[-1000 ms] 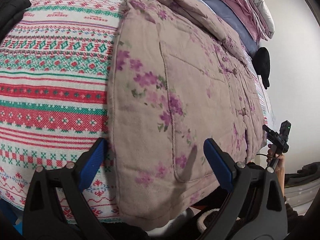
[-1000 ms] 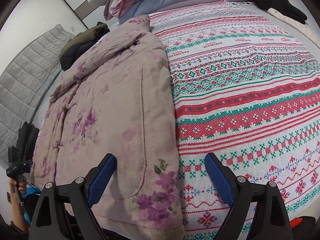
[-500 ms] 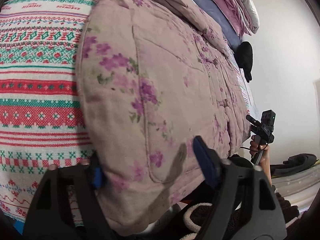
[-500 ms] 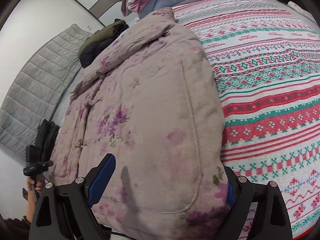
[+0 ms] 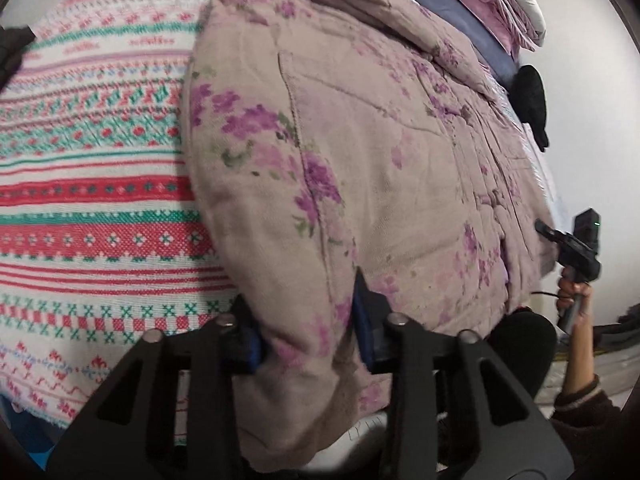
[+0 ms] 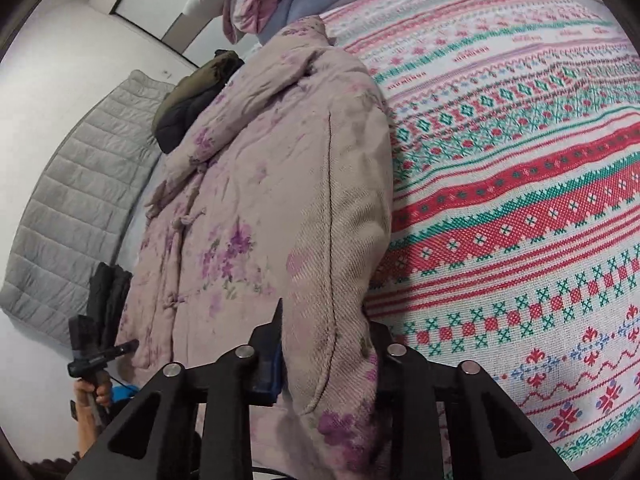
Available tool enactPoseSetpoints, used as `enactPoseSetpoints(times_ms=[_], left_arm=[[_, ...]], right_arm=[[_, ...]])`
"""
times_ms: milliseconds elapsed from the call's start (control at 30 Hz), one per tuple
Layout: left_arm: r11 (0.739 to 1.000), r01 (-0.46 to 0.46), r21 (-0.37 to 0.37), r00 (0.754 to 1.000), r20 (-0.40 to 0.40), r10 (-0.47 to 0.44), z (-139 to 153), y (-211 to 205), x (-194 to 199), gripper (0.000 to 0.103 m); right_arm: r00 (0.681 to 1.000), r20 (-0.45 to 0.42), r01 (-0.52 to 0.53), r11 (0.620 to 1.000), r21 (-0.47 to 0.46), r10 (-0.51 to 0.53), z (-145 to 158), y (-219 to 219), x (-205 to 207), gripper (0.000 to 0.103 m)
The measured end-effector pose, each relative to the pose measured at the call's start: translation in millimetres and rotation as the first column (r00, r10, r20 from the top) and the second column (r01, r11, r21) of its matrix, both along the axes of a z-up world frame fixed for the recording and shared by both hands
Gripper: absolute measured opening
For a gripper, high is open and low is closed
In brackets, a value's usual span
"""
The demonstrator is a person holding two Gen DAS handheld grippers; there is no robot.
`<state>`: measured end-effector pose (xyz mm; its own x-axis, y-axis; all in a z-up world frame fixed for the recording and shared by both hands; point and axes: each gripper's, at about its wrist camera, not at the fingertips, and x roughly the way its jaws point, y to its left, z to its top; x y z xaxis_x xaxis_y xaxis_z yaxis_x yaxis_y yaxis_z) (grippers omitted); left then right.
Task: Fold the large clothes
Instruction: 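Lift the jacket end with both tools and fold it over the body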
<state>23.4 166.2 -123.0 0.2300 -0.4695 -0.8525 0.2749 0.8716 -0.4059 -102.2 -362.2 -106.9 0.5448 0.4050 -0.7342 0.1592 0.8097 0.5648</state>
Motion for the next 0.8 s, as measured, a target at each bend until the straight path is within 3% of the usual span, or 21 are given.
enactPoseSetpoints(times_ms=[167, 367, 533, 800], left_arm=[[0.998, -0.025, 0.052, 0.995, 0.101, 0.019, 21.9, -12.5, -10.8, 0.024], [0.997, -0.063, -0.038, 0.985, 0.161, 0.068, 50.0, -6.0, -14.5, 0.022], [0.996, -0.061, -0.069, 0.970, 0.233, 0.075, 78.9, -8.3, -21.8, 0.021], [0.983, -0.051, -0.177, 0.924, 0.365, 0.114, 134.5, 6.5, -36.5, 0.020]], right_arm=[[0.995, 0.089, -0.031, 0.998, -0.062, 0.036, 29.5, 20.0, -3.0, 0.022], [0.976, 0.204, -0.065, 0.994, -0.087, 0.081, 69.8, 41.4, -7.4, 0.020], [0.953, 0.279, -0.087, 0.988, -0.126, 0.120, 100.0, 59.1, -5.0, 0.018], [0.904, 0.404, -0.105, 0.989, -0.108, 0.140, 145.7, 74.1, -12.2, 0.016]])
